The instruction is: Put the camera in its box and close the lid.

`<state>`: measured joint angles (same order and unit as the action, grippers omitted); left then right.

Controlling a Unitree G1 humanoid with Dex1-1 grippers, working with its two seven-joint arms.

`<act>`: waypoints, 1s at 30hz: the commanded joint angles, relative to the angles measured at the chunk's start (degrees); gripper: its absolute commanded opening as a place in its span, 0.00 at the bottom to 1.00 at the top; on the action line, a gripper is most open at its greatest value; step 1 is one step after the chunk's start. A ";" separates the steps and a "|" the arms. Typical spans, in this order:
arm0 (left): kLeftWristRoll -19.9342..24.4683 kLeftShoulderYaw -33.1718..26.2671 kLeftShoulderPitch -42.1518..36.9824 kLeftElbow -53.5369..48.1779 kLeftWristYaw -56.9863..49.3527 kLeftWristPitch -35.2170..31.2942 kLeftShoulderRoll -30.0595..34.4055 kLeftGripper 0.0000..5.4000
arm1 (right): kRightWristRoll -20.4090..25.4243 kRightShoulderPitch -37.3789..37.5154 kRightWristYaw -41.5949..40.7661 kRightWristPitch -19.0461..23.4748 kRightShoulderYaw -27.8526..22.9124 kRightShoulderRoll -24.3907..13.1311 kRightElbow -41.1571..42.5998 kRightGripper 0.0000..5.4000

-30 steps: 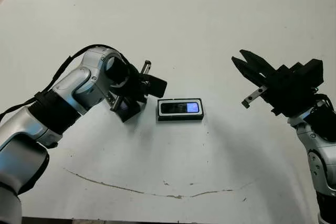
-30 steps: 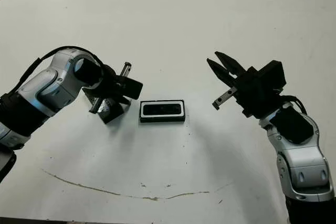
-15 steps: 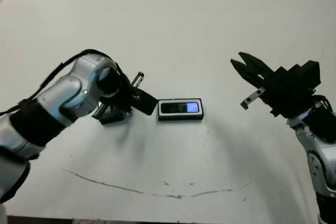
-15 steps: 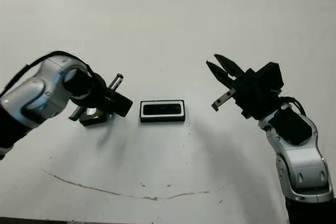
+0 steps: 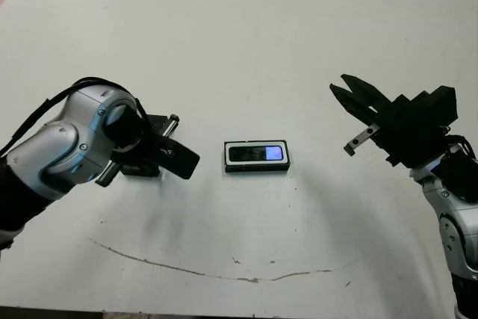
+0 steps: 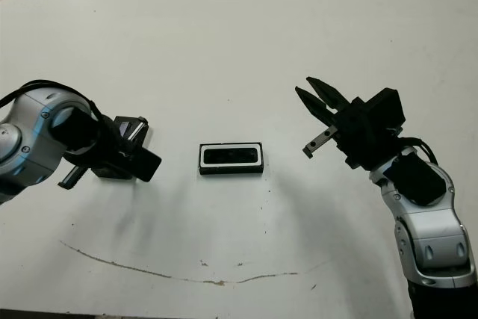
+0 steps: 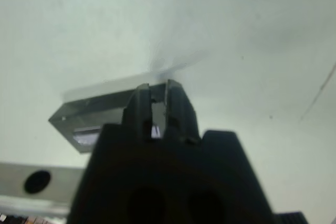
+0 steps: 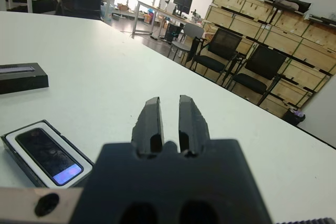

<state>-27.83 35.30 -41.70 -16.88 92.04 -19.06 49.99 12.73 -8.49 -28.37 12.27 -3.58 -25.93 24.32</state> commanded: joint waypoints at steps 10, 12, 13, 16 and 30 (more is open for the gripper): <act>9.56 -11.27 5.43 -8.71 0.45 -6.98 4.46 0.00 | -0.30 0.82 -0.65 0.49 -0.35 -1.17 -0.48 0.00; 16.08 -16.52 6.12 -13.45 -0.04 -12.20 3.42 0.00 | -0.30 0.76 -0.74 0.69 -0.20 -1.26 -0.44 0.00; 20.13 -19.55 6.56 -15.40 -0.49 -15.04 2.66 0.00 | -0.55 0.70 -0.80 0.59 -0.05 -1.41 -0.47 0.00; 30.79 -25.36 6.93 -17.97 -0.78 -21.99 2.43 0.00 | -0.88 0.53 -0.99 0.41 0.33 -1.72 -0.57 0.00; 22.86 -46.16 46.89 -26.46 -57.66 -12.40 -22.89 0.00 | -1.20 -0.36 -0.95 1.46 1.33 -1.43 -1.84 0.00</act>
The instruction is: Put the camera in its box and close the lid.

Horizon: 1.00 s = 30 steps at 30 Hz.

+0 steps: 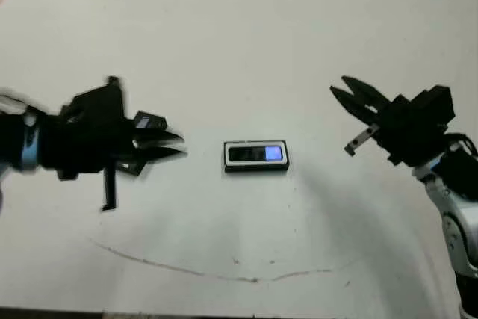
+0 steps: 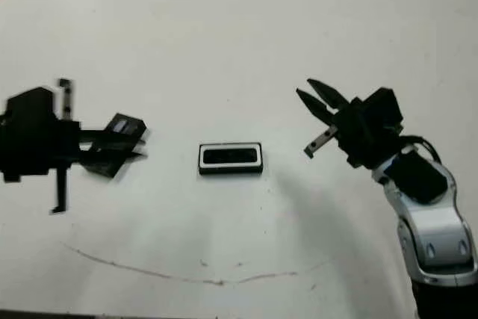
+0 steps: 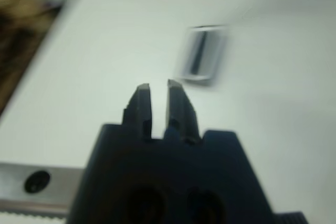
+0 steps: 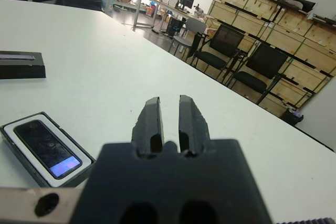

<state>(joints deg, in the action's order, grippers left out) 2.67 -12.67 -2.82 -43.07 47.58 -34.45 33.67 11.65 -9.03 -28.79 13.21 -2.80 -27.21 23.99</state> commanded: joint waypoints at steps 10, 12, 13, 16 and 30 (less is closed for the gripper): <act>-13.85 7.64 16.26 1.79 -28.69 1.01 -14.66 0.37 | -0.61 -0.21 -1.26 0.20 1.35 -0.51 -2.73 0.00; -12.82 7.35 15.21 0.87 -28.00 -4.14 -14.32 0.46 | -0.59 -0.24 -1.35 0.21 1.42 -0.50 -2.84 0.00; -11.97 7.08 14.45 0.44 -27.36 -6.83 -14.04 0.51 | -0.53 -0.23 -1.40 0.14 1.41 -0.46 -2.90 0.00; -9.33 6.79 12.53 0.09 -23.52 -11.52 -10.55 0.64 | -0.60 -0.04 -1.77 -1.17 1.40 -0.30 -3.76 0.00; -4.08 7.08 9.80 3.46 -21.10 -13.07 -5.22 1.00 | 0.14 0.26 -4.10 -4.46 1.30 -0.08 -7.13 0.00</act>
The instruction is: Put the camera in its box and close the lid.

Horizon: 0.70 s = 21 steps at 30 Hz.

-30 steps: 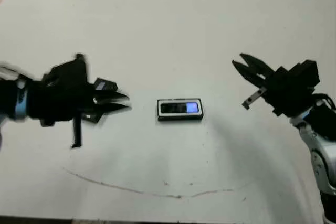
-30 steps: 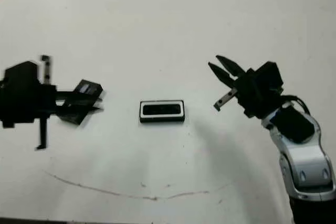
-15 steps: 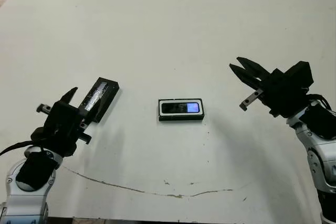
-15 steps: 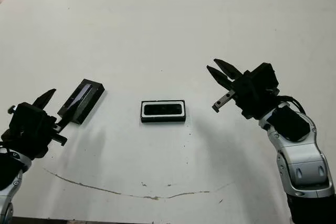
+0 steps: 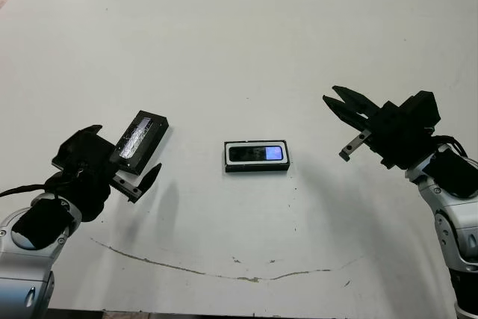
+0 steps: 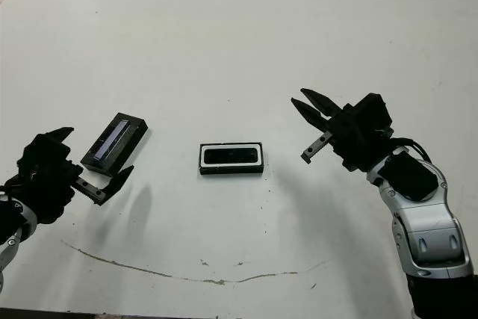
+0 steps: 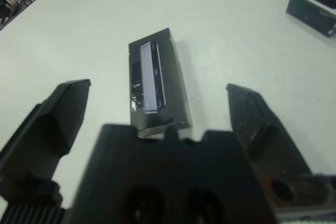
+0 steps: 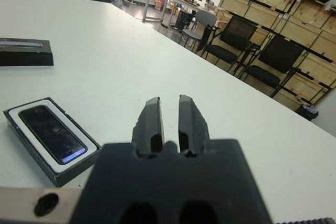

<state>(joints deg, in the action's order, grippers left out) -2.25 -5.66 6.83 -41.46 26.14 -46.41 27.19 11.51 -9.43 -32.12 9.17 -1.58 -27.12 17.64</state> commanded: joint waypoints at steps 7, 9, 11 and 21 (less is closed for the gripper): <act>1.98 -0.02 -1.31 3.69 -0.77 -3.09 1.78 1.00 | -0.19 0.78 -1.01 -0.41 0.04 -0.68 -0.64 0.00; 2.02 0.05 -1.43 4.27 -1.08 -2.82 1.87 1.00 | -0.14 0.77 -1.09 -0.32 -0.01 -0.77 -0.64 0.00; 2.34 -0.09 -1.65 4.85 -1.38 -3.17 1.68 1.00 | -0.39 0.79 -0.95 -0.08 0.01 -0.91 -0.43 0.00; 5.99 -1.53 -3.00 8.57 -2.38 -5.83 0.62 1.00 | 0.07 0.85 -1.14 0.91 -0.25 -1.14 0.10 0.00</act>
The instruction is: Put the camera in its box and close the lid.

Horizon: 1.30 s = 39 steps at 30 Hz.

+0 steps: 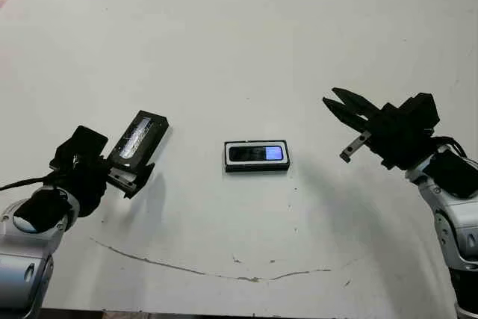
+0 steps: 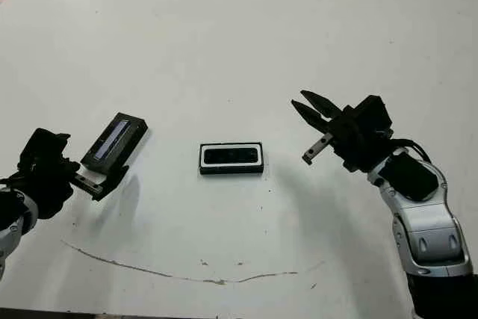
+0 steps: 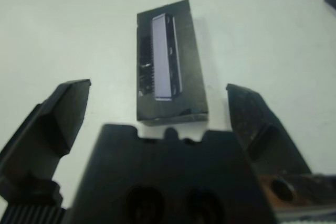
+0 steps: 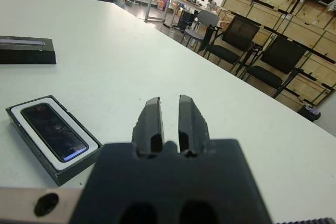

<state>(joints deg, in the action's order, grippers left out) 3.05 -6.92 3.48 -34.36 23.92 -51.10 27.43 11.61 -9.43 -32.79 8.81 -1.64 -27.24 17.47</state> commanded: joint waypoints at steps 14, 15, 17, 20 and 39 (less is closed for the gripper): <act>0.34 3.68 1.46 7.94 4.17 10.44 6.56 0.96 | 0.14 1.36 -0.71 1.25 -0.46 -1.16 0.39 0.00; 0.67 3.39 1.67 8.46 4.19 11.45 6.14 0.92 | 0.10 1.35 -0.72 1.04 -0.46 -1.09 0.25 0.00; 1.36 2.95 2.06 9.28 4.06 12.77 5.45 0.84 | 0.24 1.34 -0.76 1.34 -0.50 -1.08 0.23 0.00; 1.26 3.00 2.90 10.41 3.58 17.03 5.02 0.71 | 0.32 1.43 -0.52 2.83 -0.58 -1.32 1.00 0.00; 7.09 0.23 2.89 14.87 2.24 20.26 0.83 0.11 | -0.03 1.31 -0.60 3.70 -0.55 -1.93 1.47 0.00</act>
<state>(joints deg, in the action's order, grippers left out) 10.05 -7.15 4.82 -20.92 26.10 -29.14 28.53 11.88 -9.05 -32.94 11.79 -2.27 -28.23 19.08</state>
